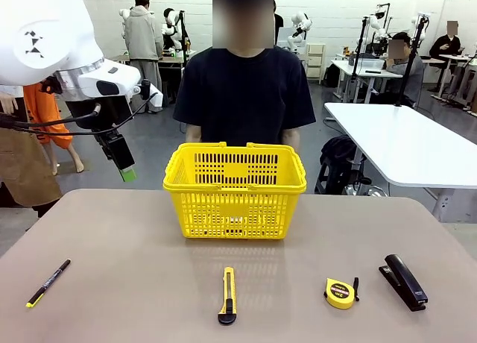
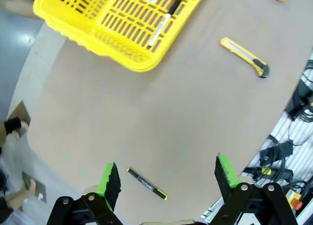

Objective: Place the items the person wants into the basket.
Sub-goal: Pick up the item the person points to and place it in the Market Basket.

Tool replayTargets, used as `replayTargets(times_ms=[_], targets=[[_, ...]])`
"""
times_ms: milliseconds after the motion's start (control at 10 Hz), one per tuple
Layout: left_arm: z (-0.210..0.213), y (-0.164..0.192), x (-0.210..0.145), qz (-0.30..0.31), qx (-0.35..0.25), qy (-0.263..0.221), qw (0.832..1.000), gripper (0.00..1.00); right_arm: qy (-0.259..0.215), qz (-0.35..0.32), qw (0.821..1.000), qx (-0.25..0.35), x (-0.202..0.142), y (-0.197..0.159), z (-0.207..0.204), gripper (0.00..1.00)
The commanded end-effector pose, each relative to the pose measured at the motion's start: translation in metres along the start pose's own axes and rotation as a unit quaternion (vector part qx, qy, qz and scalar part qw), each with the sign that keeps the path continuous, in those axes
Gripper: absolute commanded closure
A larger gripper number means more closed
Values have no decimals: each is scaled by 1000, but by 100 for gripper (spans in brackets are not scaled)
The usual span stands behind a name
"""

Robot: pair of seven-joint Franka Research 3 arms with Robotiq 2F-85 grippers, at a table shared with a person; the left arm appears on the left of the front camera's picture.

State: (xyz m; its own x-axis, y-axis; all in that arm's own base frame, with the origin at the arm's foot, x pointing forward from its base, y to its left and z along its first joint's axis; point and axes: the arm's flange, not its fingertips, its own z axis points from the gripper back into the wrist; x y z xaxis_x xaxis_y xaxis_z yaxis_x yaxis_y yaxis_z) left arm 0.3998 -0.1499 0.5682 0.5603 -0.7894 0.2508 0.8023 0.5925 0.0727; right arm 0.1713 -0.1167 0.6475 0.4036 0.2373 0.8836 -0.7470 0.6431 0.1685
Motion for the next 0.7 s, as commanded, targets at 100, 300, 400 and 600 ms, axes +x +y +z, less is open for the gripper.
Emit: replayTargets(times_ms=[100, 300, 400, 600], targets=[[77, 10, -75, -74, -93, -73, 990, 0, -1, 0, 1000, 2, -1, -1, -2, 0], [119, 26, -133, -83, -117, -144, 979, 0, -1, 0, 1000, 2, -1, -1, -2, 0], [138, 35, -152, -84, -113, -171, 975, 0, -1, 0, 1000, 2, -1, -1, -2, 0], [143, 15, -194, -66, -68, -223, 970, 0, -1, 0, 1000, 2, -1, -1, -2, 0]])
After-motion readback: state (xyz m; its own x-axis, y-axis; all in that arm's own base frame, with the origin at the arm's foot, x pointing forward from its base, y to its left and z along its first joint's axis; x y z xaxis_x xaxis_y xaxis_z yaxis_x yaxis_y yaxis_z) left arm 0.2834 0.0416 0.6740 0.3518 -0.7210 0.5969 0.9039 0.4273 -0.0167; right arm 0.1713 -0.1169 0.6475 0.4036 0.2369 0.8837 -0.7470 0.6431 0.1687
